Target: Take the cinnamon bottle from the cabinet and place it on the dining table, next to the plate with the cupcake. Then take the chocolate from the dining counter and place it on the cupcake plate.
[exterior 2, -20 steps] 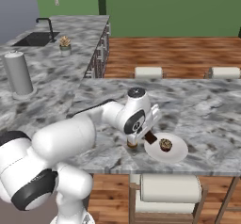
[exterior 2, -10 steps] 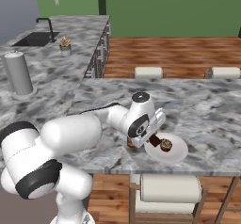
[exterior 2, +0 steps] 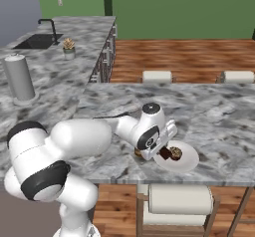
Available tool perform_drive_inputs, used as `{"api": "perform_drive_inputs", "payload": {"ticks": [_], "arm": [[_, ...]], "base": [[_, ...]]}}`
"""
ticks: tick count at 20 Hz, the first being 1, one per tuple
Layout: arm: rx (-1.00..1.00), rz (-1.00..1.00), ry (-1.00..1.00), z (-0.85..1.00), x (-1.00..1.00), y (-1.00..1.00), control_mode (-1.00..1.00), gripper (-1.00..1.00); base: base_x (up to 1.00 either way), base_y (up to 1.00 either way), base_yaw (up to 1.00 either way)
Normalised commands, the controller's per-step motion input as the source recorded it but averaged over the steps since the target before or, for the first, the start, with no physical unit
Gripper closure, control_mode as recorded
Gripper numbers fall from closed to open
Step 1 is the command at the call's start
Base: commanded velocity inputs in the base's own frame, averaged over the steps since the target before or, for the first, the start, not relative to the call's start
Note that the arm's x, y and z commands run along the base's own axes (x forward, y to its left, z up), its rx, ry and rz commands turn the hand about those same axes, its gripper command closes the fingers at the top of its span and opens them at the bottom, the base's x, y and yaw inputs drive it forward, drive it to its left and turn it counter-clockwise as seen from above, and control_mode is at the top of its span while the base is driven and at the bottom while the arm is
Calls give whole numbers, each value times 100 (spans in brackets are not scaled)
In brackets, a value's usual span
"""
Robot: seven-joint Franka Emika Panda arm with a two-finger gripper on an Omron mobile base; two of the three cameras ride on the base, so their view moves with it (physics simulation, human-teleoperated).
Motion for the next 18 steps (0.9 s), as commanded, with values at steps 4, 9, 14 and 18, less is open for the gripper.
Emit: {"api": "perform_drive_inputs", "payload": {"ticks": [4, 9, 14, 18], "arm": [[0, -4, 0, -31, 11, 0, -100, 100], [0, -3, 0, -22, 9, 0, -100, 100], [0, -2, 0, -4, 1, 0, -100, -100], [0, -3, -5, 37, 0, 0, -100, -100]], "base": [[0, 0, 0], [0, 0, 0], [0, 0, 0], [0, 0, 0]]}}
